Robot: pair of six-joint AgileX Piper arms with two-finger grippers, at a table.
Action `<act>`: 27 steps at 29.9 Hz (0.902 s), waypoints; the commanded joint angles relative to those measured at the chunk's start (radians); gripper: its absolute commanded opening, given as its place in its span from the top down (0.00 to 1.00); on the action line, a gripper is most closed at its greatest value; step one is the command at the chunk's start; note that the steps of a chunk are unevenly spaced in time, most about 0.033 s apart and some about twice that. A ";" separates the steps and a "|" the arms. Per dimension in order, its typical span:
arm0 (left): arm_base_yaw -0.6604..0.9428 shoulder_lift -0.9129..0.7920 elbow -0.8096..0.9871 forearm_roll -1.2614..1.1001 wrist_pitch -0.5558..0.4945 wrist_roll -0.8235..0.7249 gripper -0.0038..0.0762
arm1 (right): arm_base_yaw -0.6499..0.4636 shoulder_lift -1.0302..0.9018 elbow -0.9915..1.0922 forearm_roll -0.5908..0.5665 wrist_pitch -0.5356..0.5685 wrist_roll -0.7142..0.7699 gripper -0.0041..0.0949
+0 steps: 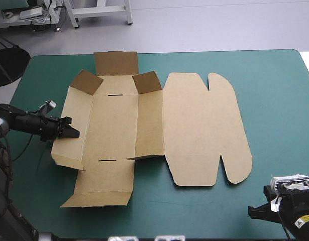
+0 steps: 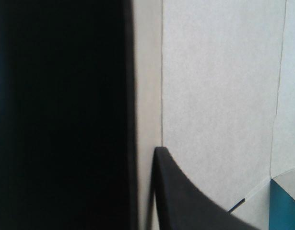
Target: Fold the box
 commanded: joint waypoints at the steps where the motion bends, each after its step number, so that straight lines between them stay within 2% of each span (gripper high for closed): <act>1: -0.022 -0.015 0.004 0.068 -0.008 -0.002 0.96 | 0.001 0.017 -0.025 0.016 -0.061 -0.008 0.97; 7: -0.024 -0.015 -0.006 0.112 0.038 0.005 0.96 | 0.001 0.017 -0.025 0.016 -0.061 -0.008 0.97; 10: -0.046 -0.017 -0.050 0.188 0.084 0.002 0.96 | 0.001 0.017 -0.025 0.016 -0.061 -0.008 0.97; 13: -0.095 -0.045 -0.099 0.268 0.082 -0.016 0.96 | 0.001 0.017 -0.025 0.016 -0.061 -0.008 0.97; 27: -0.348 -0.163 -0.505 0.452 0.077 -0.033 0.96 | 0.001 0.017 -0.025 0.016 -0.061 -0.008 0.97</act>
